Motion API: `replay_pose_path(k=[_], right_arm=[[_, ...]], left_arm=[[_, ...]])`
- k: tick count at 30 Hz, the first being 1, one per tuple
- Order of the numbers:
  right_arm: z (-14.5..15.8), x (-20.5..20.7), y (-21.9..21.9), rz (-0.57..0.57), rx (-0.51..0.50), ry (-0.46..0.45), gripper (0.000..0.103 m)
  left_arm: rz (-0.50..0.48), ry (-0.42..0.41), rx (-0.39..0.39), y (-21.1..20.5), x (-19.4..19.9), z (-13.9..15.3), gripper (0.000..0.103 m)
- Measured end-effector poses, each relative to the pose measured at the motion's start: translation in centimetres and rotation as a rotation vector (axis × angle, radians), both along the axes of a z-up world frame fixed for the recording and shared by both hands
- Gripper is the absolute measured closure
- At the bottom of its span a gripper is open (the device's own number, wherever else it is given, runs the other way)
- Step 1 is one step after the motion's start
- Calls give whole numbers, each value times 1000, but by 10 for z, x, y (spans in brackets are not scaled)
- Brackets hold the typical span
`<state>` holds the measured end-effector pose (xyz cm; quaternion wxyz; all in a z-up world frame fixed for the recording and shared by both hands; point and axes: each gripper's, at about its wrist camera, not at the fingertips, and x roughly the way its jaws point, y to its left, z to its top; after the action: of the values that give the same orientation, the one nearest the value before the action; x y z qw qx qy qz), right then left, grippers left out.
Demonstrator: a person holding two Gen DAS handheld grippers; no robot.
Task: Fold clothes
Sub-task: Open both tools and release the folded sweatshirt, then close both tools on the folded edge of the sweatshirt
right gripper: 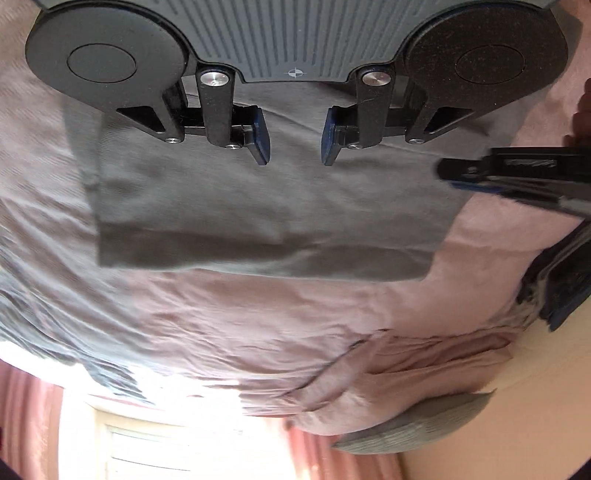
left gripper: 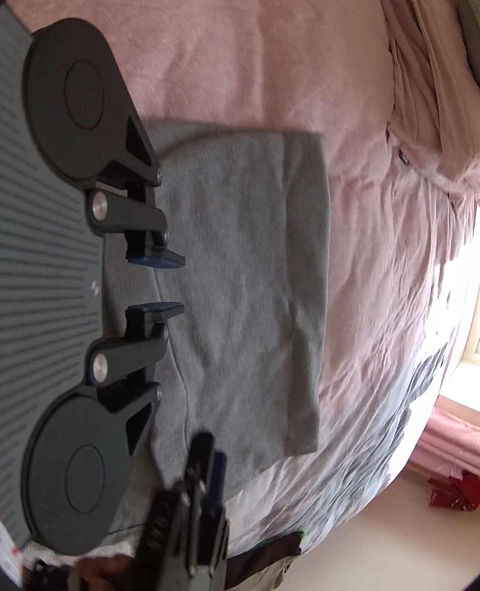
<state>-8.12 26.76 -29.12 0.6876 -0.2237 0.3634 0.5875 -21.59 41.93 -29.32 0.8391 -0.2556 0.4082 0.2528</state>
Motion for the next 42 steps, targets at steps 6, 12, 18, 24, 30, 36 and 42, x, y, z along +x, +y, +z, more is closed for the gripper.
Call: replay_pose_path(k=[6,12,18,24,30,36,42], right_arm=[[-39,16,-34,59,-54,-73,75],[-23,54,-66,6,-141,-32,75],[-11,119,-82,-275,-70,356,75],[-7,142,-63,-238,-208,433,75],[21,182,-49,-249,-213,214,75],[10,208,-16,-272,-116,222,74],[-4,249,30,-238,-76,173,74]], left_arm=[[-6,102,43,-17,-14,-36,84],[70,131,-45,-8,-64,-35,88],[234,-34,-203,26,-98,-17,84],[167,76,-190,40,-77,-30,83],[166,66,-107,72,-83,-6,81],[171,-25,-92,119,-58,2,75],[169,-67,-66,171,-34,-7,65]])
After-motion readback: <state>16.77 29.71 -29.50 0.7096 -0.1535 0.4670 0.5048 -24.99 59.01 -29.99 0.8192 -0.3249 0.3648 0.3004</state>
